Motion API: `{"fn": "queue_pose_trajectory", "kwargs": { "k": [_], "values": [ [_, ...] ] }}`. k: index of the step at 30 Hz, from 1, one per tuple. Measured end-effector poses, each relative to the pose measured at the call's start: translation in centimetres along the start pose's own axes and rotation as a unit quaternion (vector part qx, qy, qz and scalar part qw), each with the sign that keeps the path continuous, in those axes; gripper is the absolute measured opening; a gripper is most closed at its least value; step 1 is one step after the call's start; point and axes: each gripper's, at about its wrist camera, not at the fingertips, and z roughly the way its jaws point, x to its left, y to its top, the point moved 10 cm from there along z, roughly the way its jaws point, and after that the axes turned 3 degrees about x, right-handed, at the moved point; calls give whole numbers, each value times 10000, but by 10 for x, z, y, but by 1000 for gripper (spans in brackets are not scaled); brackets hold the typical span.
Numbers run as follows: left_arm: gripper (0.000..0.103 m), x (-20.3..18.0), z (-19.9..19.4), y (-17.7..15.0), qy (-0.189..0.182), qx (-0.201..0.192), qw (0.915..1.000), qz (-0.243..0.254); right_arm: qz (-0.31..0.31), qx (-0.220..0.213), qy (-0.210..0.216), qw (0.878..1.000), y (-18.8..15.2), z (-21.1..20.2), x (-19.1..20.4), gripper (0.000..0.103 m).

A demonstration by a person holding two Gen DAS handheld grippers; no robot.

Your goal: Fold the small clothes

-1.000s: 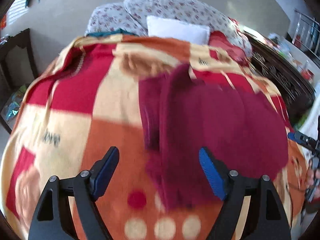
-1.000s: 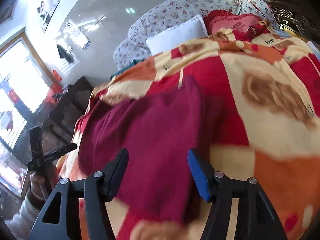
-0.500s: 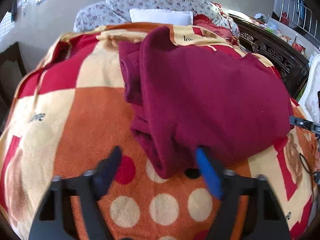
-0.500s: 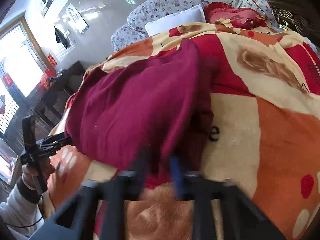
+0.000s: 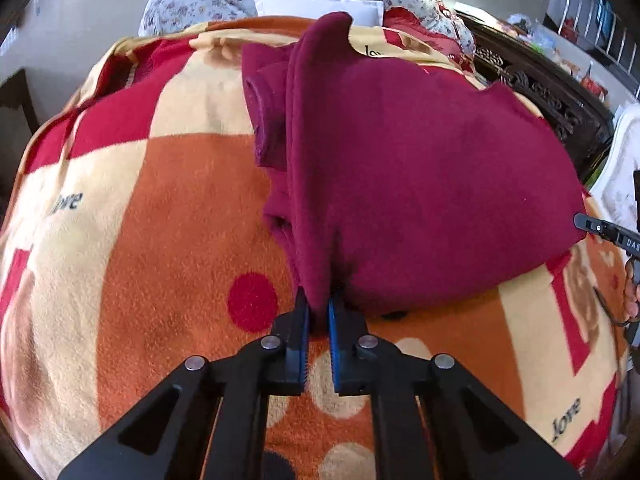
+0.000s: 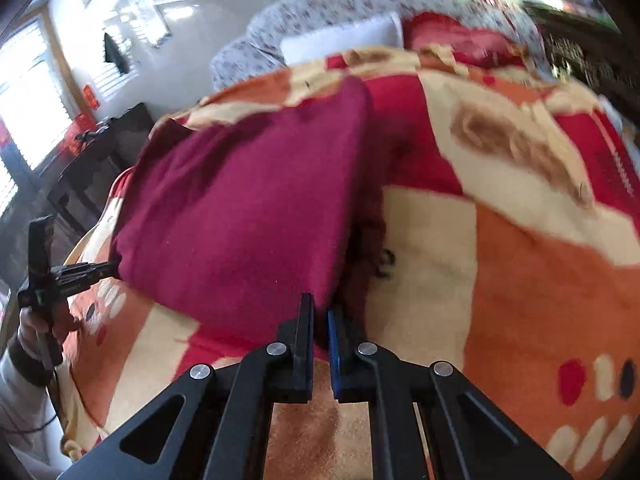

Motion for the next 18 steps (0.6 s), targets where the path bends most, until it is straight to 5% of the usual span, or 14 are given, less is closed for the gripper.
{"fn": "queue_pose_trajectory", "kwargs": {
  "k": [6,8,10,13,18],
  "values": [
    [11,-3,-24,4,377,-155,9990,201,-59,-402,278,9988,25,-39,25,15],
    [16,-4,-34,8,532,-289,9978,267,-128,-481,407,9979,36,-44,42,35],
    [32,-6,-44,14,570,-392,9973,241,-260,-470,495,9973,50,-38,65,42],
    [48,-7,-57,27,427,-662,9969,47,-702,-505,-132,9962,72,-33,86,42],
    [50,-2,-52,54,521,-853,9945,-324,-757,-791,-315,9935,96,-41,97,42]
  ]
}}
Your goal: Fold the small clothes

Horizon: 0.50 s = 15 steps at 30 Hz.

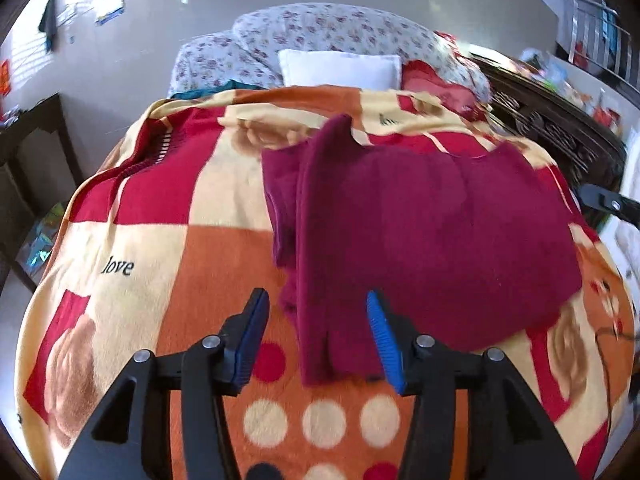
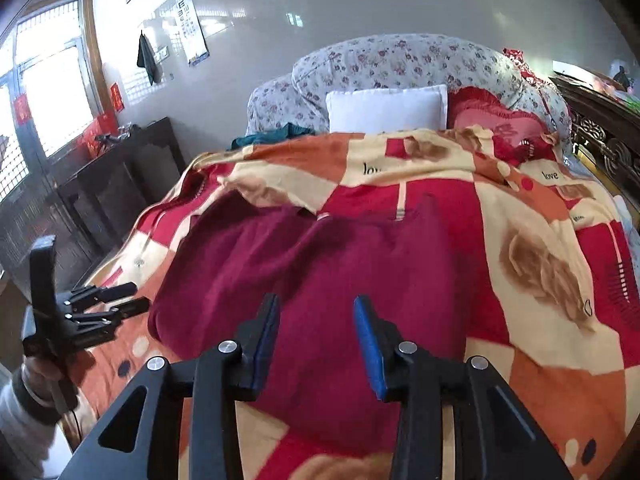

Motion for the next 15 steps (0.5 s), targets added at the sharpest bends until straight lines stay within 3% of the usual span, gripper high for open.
{"fn": "queue_pose_trajectory", "kwargs": {
  "k": [2,4,8,15],
  "values": [
    [50,-3,10,9,-28,17,10000,-66,16,48,-87,9999,-4,0,-6,42],
    [50,-9,22,21,-57,29,10000,-67,236,198,163,9994,-10,7,-10,42],
    [50,-11,45,50,200,-18,9998,-62,166,321,233,9991,-10,34,-3,42],
    [50,17,80,99,680,-10,9963,-524,-7,533,592,9968,24,124,34,42]
  ]
}}
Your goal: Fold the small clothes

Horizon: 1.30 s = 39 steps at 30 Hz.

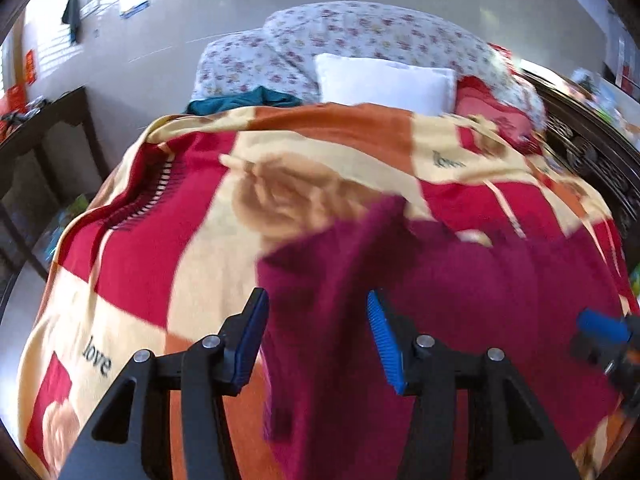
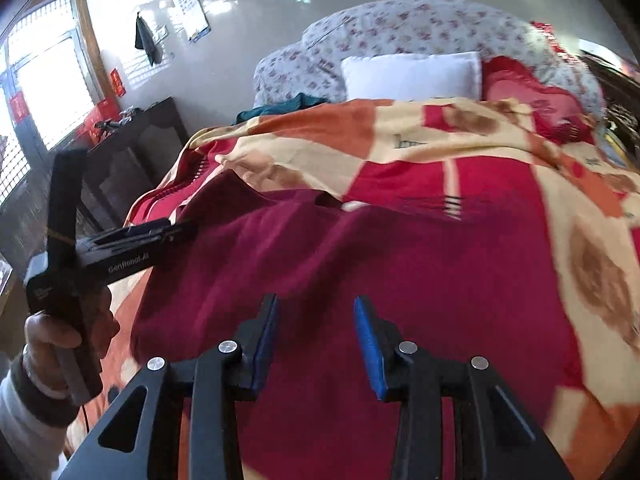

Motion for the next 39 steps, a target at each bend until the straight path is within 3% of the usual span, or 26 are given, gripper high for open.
{"fn": "queue_pose_trajectory", "kwargs": {
  "k": [5,7,10,15,21,25,29,39],
  "values": [
    [55,16,36,8,70,303,9991,-274,44,253,-151,9996,14,59,0,43],
    [65,24,43,8,50,295,9983,-498,83,228,-196,9995,18,67,-3,43],
    [67,33,44,4,-195,315,9960,-811,266,272,-127,9992,23,62,-7,43],
    [67,33,15,-5,-158,186,9978,-614,219,47,41,9997,26,32,8,43],
    [67,35,-23,-28,254,-68,9993,-262,-5,-13,272,9996,35,29,43,43],
    [68,42,-33,-45,383,-83,9991,-160,29,31,540,9985,44,46,64,43],
    [68,50,-38,-60,454,-106,9988,-147,-187,174,460,9986,48,69,81,43],
    [70,64,-27,-86,208,72,9985,-508,-242,370,310,9985,57,113,95,42]
  ]
}}
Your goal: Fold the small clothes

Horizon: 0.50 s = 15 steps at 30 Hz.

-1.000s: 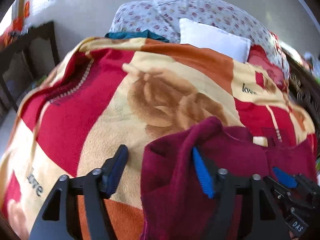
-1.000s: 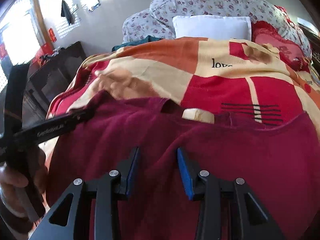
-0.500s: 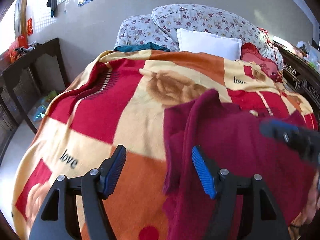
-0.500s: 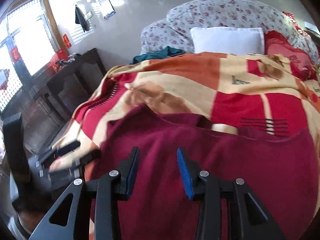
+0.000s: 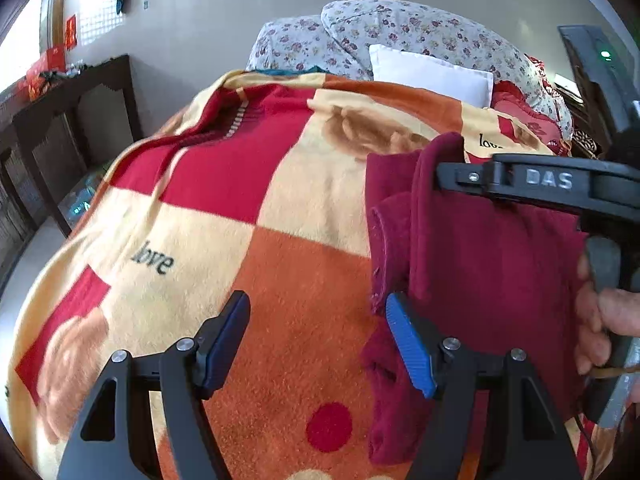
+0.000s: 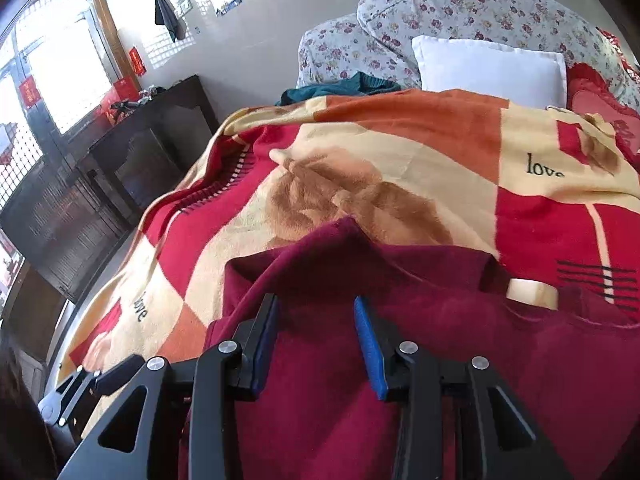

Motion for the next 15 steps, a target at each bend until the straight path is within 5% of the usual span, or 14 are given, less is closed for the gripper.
{"fn": "queue_pose_trajectory", "kwargs": {
  "k": [15],
  "values": [
    [76,6,5,-7,271,-174,9994,-83,-29,-57,-107,9999,-2,16,-1,44]
  ]
}}
